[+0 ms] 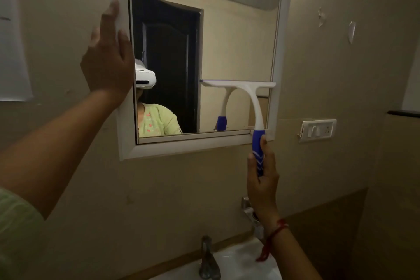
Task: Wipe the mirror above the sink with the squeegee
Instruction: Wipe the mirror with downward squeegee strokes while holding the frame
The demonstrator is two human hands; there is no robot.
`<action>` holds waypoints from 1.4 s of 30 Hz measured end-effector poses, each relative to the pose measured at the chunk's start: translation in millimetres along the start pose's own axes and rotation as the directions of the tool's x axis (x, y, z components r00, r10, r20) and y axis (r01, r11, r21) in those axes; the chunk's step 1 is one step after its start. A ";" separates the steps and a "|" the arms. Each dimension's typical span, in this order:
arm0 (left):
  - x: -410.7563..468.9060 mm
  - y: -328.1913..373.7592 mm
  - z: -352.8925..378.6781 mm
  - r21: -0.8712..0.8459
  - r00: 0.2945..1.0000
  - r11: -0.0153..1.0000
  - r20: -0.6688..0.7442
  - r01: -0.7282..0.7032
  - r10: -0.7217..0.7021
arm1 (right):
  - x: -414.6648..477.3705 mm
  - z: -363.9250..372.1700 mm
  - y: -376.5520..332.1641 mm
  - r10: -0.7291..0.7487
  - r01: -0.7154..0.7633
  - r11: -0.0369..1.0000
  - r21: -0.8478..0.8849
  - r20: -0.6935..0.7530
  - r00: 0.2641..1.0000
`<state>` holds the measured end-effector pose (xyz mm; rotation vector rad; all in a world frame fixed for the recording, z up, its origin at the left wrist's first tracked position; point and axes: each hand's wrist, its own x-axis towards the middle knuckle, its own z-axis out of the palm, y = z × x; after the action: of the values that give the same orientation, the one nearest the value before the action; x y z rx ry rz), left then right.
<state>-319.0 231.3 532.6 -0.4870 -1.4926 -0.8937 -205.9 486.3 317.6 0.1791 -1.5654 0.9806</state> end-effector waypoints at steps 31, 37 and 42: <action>-25.6 2.9 -6.2 0.006 0.999 1.000 -0.039 -0.017 0.017 | -27.3 -3.9 2.1 0.051 -0.051 0.998 -0.022 -0.016 0.999; -24.5 3.7 -7.2 -0.010 1.000 1.000 -0.025 -0.009 0.009 | -68.0 -17.6 7.8 0.141 -0.138 0.989 -0.052 0.054 0.989; -24.3 2.4 -6.4 -0.019 1.000 1.000 -0.028 -0.007 0.007 | -40.9 -19.1 -2.0 0.115 -0.115 0.993 0.000 0.039 0.993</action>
<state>-309.6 232.8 509.2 -0.4914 -1.4575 -0.9062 -179.5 481.2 281.3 0.1105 -1.6244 1.0746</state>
